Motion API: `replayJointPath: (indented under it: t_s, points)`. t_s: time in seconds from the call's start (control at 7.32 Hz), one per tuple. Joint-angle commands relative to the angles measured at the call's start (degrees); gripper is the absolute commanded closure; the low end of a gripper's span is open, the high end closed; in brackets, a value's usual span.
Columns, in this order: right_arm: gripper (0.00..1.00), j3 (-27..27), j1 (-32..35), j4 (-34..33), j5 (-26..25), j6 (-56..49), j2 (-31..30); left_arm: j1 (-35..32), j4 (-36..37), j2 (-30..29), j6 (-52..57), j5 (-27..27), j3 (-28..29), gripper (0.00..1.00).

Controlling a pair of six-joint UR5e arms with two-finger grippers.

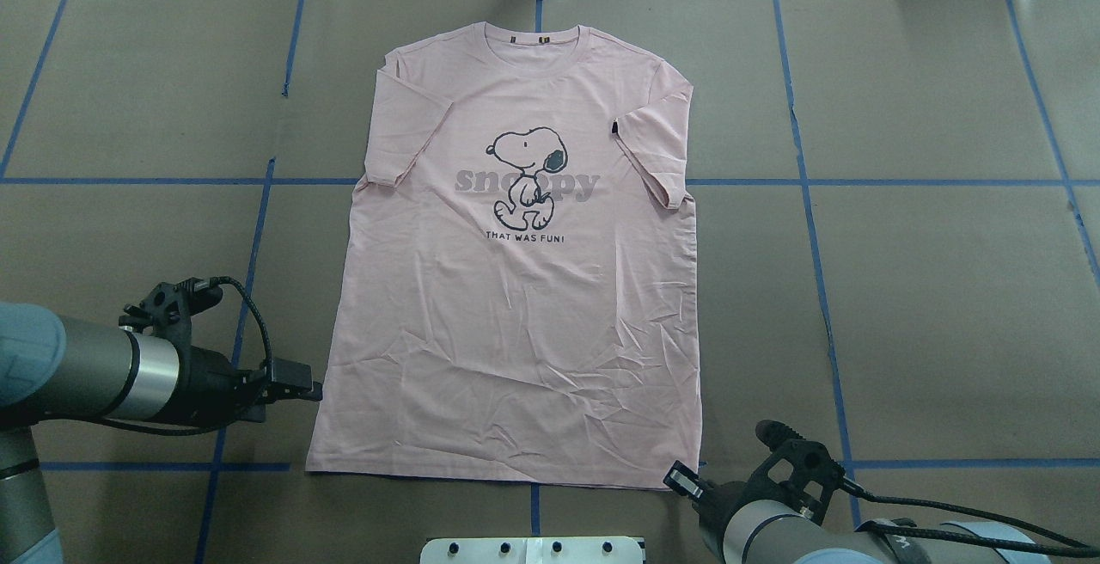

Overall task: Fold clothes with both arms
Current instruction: 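Move the left gripper down to the other hem corner nearest the robot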

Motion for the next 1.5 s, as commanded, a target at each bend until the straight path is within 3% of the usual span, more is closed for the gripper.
replayJointPath:
  t_s: [0.0, 0.14, 0.41, 1.09, 1.37]
  points:
    - [1.00, 0.32, 0.21, -0.09, 0.00, -0.18, -0.05, 3.24, 5.12, -1.34, -2.03, 2.36, -0.62, 0.11]
    - [1.00, 0.32, 0.21, -0.09, 0.00, -0.35, -0.05, 4.47, 8.90, -3.79, -2.12, 5.60, -0.71, 0.12]
    - [1.00, 0.32, 0.30, -0.09, 0.09, -0.62, -0.05, 6.58, 23.19, -11.16, -2.30, 6.07, -0.54, 0.13]
    - [1.00, 0.32, 0.21, -0.09, 0.09, -0.62, -0.05, 8.61, 24.40, -7.95, -2.30, 7.74, -0.80, 0.15]
    - [1.00, 0.40, 0.21, -0.09, 0.09, -0.44, 0.04, 8.61, 24.49, -7.51, -2.30, 7.74, -0.89, 0.23]
